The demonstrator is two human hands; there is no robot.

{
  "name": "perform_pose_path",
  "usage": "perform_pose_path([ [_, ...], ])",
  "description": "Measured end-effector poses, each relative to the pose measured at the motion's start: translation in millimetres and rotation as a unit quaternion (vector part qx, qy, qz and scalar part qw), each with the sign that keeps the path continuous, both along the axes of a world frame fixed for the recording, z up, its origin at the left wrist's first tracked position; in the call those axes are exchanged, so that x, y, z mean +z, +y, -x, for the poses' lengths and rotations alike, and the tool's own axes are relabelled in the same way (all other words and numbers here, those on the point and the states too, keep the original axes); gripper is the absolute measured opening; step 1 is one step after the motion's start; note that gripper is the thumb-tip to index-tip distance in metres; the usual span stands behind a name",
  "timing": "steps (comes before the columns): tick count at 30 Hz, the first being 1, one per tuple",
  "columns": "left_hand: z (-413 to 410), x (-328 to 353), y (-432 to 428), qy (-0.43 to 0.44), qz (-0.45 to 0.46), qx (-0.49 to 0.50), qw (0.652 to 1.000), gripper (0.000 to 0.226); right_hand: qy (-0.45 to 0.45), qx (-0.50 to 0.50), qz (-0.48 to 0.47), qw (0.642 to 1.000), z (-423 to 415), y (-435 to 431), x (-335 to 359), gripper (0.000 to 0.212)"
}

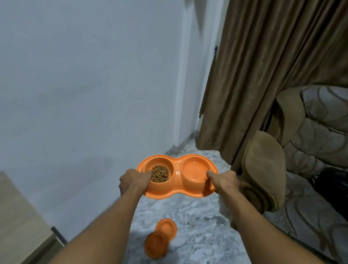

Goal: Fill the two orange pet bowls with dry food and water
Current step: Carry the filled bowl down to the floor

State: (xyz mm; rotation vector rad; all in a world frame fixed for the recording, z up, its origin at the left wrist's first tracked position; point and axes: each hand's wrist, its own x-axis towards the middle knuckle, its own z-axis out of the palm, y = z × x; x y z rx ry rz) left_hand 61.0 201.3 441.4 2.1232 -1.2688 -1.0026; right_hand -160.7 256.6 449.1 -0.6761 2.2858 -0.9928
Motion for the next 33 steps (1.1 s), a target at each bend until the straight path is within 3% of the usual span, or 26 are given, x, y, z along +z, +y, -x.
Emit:
perform_pose_path([
  [9,59,-21,-112,0.014,-0.011,0.095,0.995,0.042,-0.009,0.099,0.007,0.995,71,-159,-30,0.040],
  [12,80,-30,-136,0.029,-0.025,0.157,0.987,0.042,0.000,0.160,-0.009,0.987,93,-210,-35,0.047],
  [17,104,-47,-155,0.051,-0.047,0.261,0.963,0.047,0.011,0.262,-0.029,0.965,106,-284,-42,0.043],
  [26,83,-94,-179,0.052,-0.055,0.356,0.931,0.046,0.002,0.357,-0.058,0.932,70,-346,-88,0.032],
  [33,56,-151,-185,0.005,-0.088,0.380,0.921,0.060,-0.010,0.393,-0.074,0.916,38,-365,-138,0.033],
])
